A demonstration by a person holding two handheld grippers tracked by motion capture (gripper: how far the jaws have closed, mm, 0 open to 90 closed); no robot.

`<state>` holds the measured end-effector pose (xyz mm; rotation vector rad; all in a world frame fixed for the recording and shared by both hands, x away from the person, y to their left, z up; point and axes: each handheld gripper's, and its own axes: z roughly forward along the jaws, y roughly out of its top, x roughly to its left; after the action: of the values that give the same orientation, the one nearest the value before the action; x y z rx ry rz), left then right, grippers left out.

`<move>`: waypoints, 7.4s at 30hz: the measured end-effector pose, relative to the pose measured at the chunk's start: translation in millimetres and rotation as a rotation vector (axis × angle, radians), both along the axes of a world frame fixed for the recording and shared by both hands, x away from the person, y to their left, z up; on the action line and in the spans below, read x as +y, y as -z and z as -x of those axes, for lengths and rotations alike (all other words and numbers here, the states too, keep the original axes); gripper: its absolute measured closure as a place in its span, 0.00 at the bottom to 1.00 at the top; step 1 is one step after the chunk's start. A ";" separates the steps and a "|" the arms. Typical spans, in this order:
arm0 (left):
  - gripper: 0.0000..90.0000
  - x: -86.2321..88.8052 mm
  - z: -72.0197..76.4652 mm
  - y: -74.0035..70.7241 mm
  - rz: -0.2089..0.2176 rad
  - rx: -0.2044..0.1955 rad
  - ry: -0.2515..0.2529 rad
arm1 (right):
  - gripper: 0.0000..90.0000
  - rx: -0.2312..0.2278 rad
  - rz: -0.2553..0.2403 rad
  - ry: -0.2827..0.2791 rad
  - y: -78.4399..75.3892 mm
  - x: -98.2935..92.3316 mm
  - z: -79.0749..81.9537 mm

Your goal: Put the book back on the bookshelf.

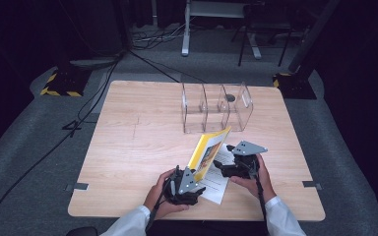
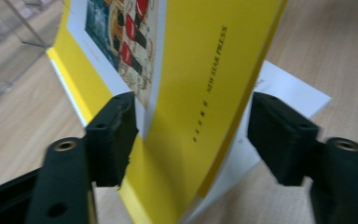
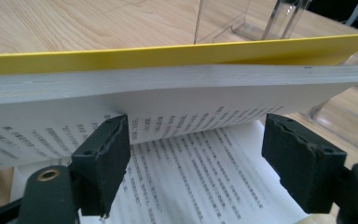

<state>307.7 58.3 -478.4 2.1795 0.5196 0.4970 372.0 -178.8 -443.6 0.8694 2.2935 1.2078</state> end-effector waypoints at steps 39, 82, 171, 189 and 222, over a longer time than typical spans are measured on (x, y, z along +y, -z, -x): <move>0.92 127.1 -15.2 -19.2 0.066 0.133 0.182 | 0.25 -0.036 -0.016 -0.250 24.0 -7.1 -27.2; 0.28 102.0 -0.7 -63.7 0.023 0.024 0.071 | 0.90 -0.108 -0.001 -0.548 11.9 10.9 11.1; 0.94 68.0 -6.7 -72.5 0.072 -0.097 0.045 | 0.45 -0.029 -0.155 -0.322 1.1 10.5 19.1; 0.91 61.8 -6.2 -69.1 0.178 -0.023 0.114 | 0.44 -0.166 -0.238 -0.274 -37.2 2.7 34.6; 0.88 96.0 4.8 -34.9 0.290 0.027 0.156 | 0.42 -0.165 -0.066 -0.286 -42.7 52.3 31.2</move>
<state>302.8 154.4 -443.5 1.9318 0.4046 0.2888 340.9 -126.5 -401.0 0.4525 2.3079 1.4227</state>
